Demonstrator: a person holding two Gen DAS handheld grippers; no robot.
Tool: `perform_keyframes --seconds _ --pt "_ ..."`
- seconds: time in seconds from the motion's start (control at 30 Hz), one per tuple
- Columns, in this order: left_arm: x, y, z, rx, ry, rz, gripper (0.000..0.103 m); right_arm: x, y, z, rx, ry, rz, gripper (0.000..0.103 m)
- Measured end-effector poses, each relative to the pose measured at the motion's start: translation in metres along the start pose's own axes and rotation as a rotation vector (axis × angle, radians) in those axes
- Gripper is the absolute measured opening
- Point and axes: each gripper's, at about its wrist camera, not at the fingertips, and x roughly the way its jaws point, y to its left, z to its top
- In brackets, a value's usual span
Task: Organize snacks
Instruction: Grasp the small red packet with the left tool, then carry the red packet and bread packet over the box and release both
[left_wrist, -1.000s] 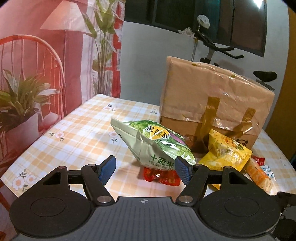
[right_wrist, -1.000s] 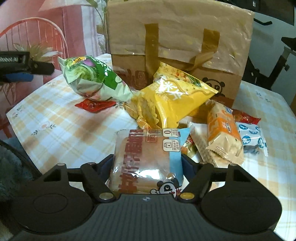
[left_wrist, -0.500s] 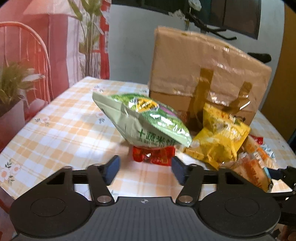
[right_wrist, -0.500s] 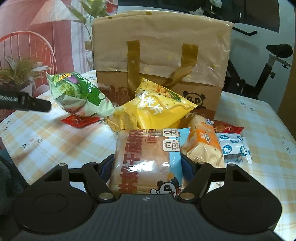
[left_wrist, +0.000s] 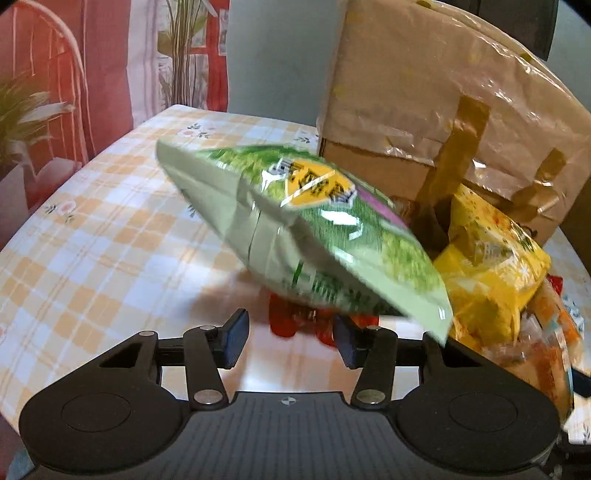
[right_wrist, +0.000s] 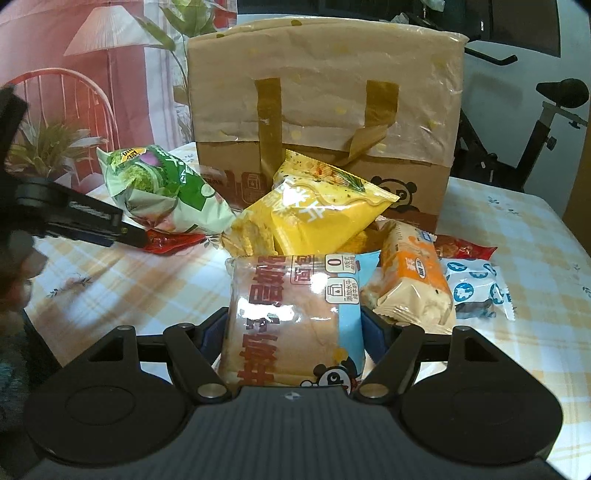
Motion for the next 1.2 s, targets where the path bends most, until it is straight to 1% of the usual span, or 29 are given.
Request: perform_keyframes --seconds 0.1,0.17,0.23,0.3,0.37,0.43,0.47,0.5,0.53,0.6,0.7,0.8,0.87,1.0,1.17,1.2 --pt "0.011 -0.001 0.008 0.015 0.021 0.009 0.053 0.000 0.000 0.000 -0.001 -0.002 0.003 0.074" --pt "0.018 -0.004 0.011 0.029 0.034 0.038 0.053 0.000 -0.001 -0.001 0.000 -0.003 0.006 0.074" --pt "0.024 -0.006 0.010 0.038 0.029 0.051 0.053 0.001 0.000 -0.001 -0.001 -0.003 0.007 0.074" --pt "0.030 -0.008 0.006 0.057 0.045 0.058 0.055 0.001 0.000 -0.001 -0.005 -0.004 0.009 0.074" --pt "0.029 -0.013 -0.001 0.102 0.019 0.067 0.056 0.001 0.000 -0.001 -0.005 -0.004 0.011 0.074" --pt "0.025 -0.016 -0.005 0.135 0.012 0.062 0.055 0.002 0.000 -0.001 -0.005 -0.003 0.014 0.074" --pt "0.022 -0.015 -0.007 0.137 0.014 0.052 0.049 0.002 0.000 -0.001 -0.004 -0.003 0.015 0.074" --pt "0.019 -0.014 -0.009 0.134 0.016 0.030 0.036 0.002 0.000 -0.001 -0.004 -0.002 0.015 0.074" --pt "0.015 -0.014 -0.013 0.141 0.012 0.012 0.034 0.003 0.000 0.000 -0.004 -0.002 0.016 0.074" --pt "0.007 -0.017 -0.020 0.171 0.006 0.007 0.030 0.003 0.000 0.000 -0.004 -0.001 0.016 0.074" --pt "-0.007 -0.024 -0.033 0.188 0.007 -0.027 0.025 0.003 0.000 0.000 -0.006 -0.002 0.014 0.074" --pt "-0.016 -0.026 -0.044 0.204 0.007 -0.089 0.023 0.003 0.000 0.000 -0.005 0.000 0.014 0.074" --pt "-0.020 -0.032 -0.050 0.230 0.002 -0.111 0.023 0.003 0.000 0.000 -0.004 0.001 0.017 0.074" --pt "-0.033 -0.042 -0.057 0.265 -0.040 -0.121 0.022 0.003 0.000 0.000 -0.003 0.002 0.018 0.074" --pt "-0.044 -0.044 -0.054 0.264 -0.082 -0.134 0.022 0.002 0.000 0.000 0.002 0.006 0.028 0.074" --pt "-0.040 -0.041 -0.050 0.264 -0.087 -0.139 0.022 0.002 0.000 0.000 0.003 0.006 0.032 0.074"
